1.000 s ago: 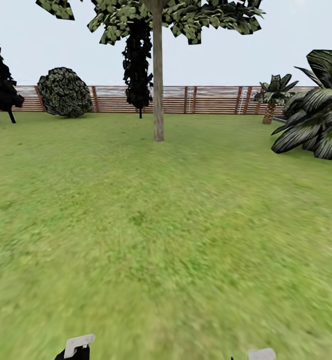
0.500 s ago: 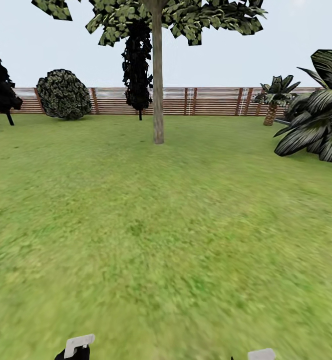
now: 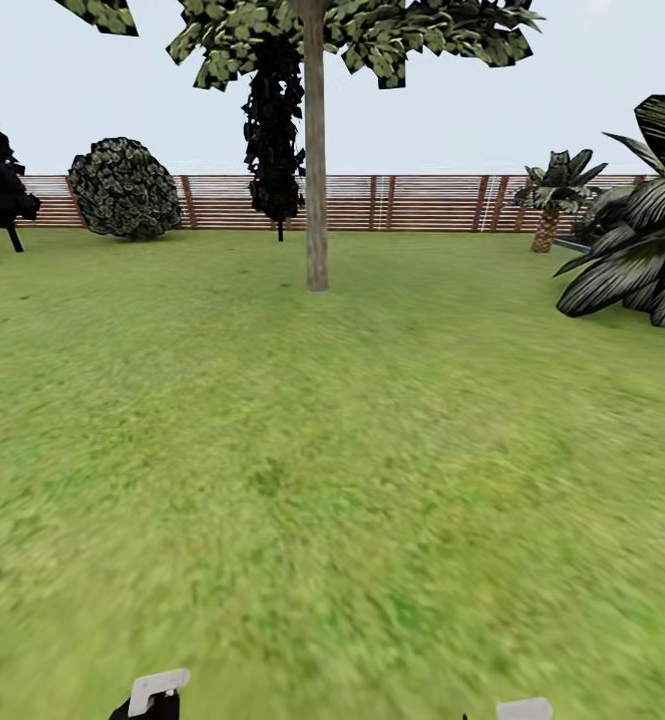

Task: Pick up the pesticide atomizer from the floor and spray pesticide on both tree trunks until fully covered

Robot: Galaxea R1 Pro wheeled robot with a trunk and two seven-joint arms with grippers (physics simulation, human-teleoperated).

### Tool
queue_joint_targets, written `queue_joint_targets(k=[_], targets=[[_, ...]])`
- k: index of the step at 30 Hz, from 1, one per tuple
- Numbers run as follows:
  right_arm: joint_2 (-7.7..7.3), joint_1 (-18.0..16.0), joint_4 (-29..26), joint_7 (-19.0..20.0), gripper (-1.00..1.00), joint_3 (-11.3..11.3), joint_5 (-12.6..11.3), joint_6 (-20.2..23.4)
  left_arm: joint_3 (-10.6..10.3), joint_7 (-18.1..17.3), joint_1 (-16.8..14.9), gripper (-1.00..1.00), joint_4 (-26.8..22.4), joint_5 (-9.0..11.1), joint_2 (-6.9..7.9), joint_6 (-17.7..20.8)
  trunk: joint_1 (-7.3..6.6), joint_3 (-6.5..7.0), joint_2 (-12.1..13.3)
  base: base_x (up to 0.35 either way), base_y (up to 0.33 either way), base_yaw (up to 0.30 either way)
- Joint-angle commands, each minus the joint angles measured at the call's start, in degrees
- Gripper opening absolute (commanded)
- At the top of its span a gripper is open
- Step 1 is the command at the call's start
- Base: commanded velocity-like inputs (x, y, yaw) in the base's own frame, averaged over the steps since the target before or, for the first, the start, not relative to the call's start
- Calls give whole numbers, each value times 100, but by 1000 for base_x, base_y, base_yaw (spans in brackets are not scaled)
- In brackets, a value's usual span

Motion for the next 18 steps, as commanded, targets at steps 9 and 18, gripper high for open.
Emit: queue_joint_targets(k=[9,18], targets=[[4,-3,1,-2,100,-34,60,-21,-11,-8,-3,-100,4,57,1,-25,2,-5,-2,339,0,0],[4,-3,-2,-2,100,-34,60,-21,-11,-5,-3,-100,4,57,1,-26,2,-5,-2,339,0,0]])
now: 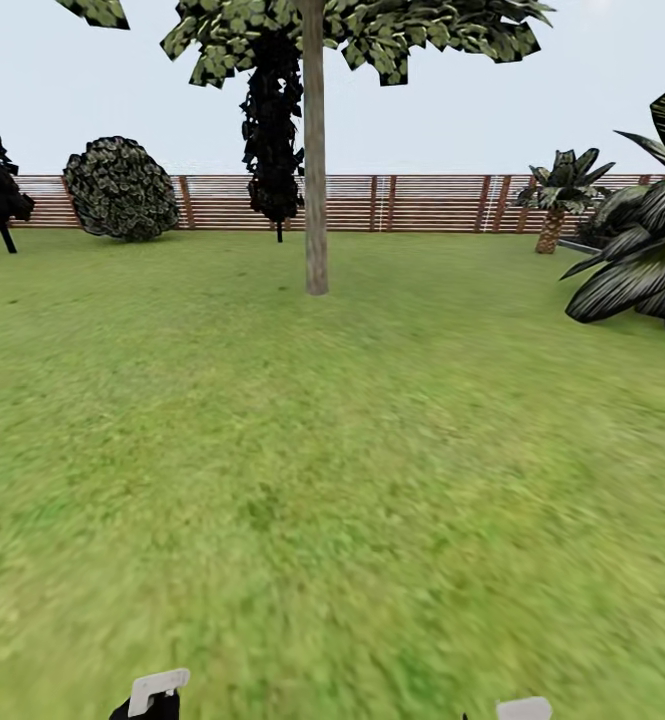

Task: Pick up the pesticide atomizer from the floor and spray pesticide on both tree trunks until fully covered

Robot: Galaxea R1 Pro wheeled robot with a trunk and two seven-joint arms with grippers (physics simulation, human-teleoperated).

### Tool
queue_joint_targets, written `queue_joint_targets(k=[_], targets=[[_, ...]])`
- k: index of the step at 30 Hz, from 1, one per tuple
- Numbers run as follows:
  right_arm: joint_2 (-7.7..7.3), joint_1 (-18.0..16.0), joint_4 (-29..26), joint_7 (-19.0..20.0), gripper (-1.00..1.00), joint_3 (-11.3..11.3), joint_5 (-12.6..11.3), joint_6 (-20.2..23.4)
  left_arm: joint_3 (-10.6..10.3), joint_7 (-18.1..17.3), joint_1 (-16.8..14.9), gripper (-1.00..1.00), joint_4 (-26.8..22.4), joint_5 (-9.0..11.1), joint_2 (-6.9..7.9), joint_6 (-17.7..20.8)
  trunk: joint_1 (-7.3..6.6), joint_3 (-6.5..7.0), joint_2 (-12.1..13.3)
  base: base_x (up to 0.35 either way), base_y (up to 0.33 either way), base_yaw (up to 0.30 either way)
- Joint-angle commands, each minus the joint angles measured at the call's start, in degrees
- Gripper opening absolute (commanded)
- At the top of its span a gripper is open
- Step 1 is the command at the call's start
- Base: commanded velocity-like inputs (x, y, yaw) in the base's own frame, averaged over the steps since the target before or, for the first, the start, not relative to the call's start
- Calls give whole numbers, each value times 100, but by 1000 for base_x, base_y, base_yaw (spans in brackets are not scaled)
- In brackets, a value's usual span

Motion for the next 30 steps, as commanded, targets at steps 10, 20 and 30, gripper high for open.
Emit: queue_joint_targets(k=[10,20,30], targets=[[4,-3,4,-2,100,-32,60,-21,-11,-6,-3,-100,4,55,1,-18,2,-5,-2,339,0,0],[4,-3,3,-2,100,-32,60,-18,-11,-6,-3,-100,4,49,1,-19,2,-5,-2,339,0,0],[4,-3,3,-2,100,-32,60,-20,-11,-6,-3,-100,4,48,1,-18,2,-5,-2,339,0,0]])
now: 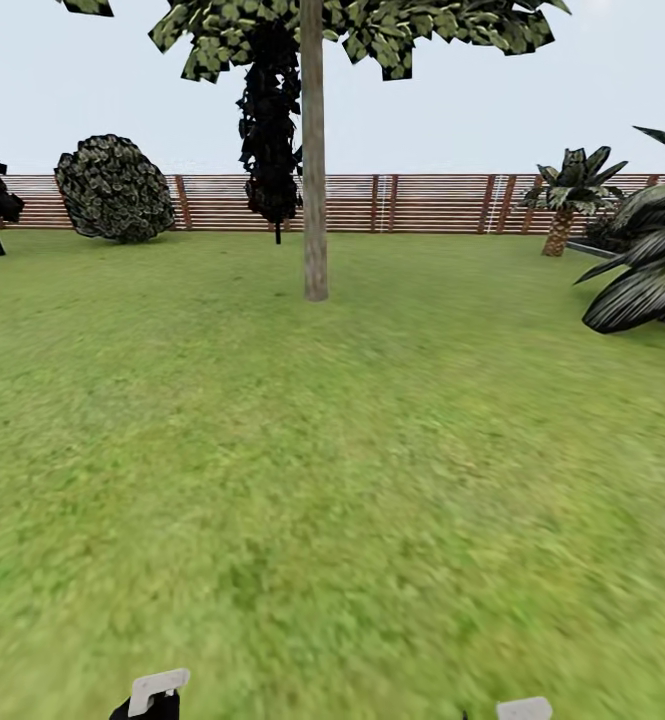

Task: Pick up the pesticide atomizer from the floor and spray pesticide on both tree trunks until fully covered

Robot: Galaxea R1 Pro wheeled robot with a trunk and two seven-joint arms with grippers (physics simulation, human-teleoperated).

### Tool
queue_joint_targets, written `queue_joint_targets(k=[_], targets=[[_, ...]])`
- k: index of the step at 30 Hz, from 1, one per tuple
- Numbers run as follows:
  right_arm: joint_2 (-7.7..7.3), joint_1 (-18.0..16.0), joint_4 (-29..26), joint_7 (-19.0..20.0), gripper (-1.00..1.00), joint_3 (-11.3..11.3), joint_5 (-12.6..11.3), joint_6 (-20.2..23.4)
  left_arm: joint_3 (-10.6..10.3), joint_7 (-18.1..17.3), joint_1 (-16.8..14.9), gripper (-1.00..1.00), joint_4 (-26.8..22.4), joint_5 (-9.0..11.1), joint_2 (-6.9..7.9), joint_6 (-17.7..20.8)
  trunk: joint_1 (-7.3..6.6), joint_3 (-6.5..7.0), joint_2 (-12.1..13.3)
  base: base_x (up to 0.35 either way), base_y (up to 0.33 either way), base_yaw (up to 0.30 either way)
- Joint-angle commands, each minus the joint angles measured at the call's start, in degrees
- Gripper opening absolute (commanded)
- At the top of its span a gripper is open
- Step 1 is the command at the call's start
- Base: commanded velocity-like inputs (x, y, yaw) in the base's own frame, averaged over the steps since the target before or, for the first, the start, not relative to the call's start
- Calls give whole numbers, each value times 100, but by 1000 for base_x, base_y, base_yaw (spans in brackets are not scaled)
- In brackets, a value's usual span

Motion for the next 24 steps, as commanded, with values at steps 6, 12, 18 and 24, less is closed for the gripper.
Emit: queue_joint_targets(k=[6,12,18,24], targets=[[4,-3,5,-2,100,-32,60,-21,-11,-6,-3,-100,4,58,1,-18,2,-5,-2,339,0,0],[4,-3,5,-2,100,-32,60,-21,-11,-6,-3,-100,4,59,1,-18,2,-5,-2,339,0,0],[4,-3,10,-2,100,-32,60,-18,-11,-9,-3,-100,4,66,1,-18,2,-5,-2,339,0,0],[4,-3,7,-2,100,-32,60,-20,-11,-9,-3,-100,4,66,1,-18,2,-5,-2,339,0,0]])
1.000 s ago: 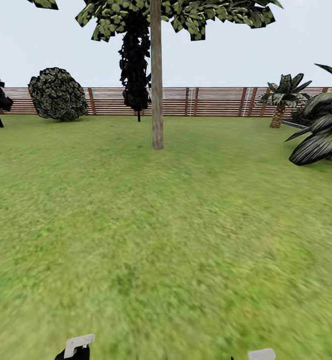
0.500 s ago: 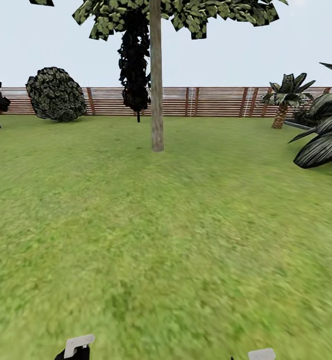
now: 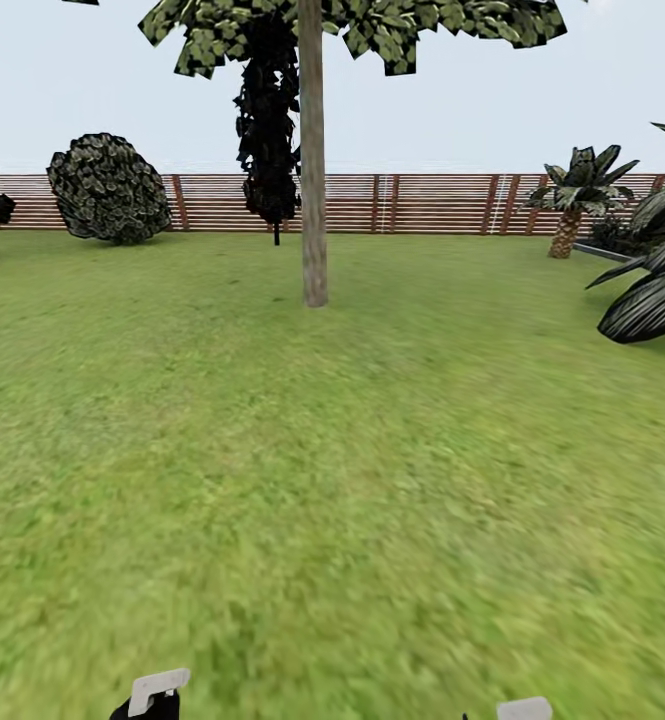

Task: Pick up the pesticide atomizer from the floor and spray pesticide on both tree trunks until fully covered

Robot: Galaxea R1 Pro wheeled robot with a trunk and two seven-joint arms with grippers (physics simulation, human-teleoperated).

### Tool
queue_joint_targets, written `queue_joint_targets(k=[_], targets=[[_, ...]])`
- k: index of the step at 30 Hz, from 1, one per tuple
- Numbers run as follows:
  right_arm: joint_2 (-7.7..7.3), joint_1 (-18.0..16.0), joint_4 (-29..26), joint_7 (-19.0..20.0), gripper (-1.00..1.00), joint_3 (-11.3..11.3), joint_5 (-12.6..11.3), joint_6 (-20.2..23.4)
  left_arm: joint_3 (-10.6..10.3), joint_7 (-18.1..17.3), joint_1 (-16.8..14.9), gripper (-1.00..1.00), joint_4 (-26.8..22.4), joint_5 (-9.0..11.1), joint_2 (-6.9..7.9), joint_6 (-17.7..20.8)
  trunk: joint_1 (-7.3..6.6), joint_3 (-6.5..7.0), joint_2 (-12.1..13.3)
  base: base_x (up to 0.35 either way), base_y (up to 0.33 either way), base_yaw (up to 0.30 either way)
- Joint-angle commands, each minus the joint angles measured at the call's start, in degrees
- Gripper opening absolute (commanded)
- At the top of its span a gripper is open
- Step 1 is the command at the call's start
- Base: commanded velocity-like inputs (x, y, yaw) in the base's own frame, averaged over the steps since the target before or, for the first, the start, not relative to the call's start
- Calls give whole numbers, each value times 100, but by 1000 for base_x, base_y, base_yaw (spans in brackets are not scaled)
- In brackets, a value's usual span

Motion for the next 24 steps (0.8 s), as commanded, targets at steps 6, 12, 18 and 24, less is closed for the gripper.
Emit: queue_joint_targets(k=[6,12,18,24], targets=[[4,-3,11,-2,100,-32,60,-18,-12,-10,-3,-100,4,54,1,-18,2,-5,-2,339,0,0],[4,-3,6,-3,100,-26,60,-23,-11,-21,-3,-100,4,49,1,-23,2,-5,-2,339,0,0],[12,-3,9,-2,100,-31,60,-24,-19,-1,-3,-100,4,50,-8,-34,2,-5,-2,339,0,0],[13,-3,11,-7,100,-32,60,-24,-19,28,-3,-100,4,43,-14,-29,2,-5,-2,339,0,0]])
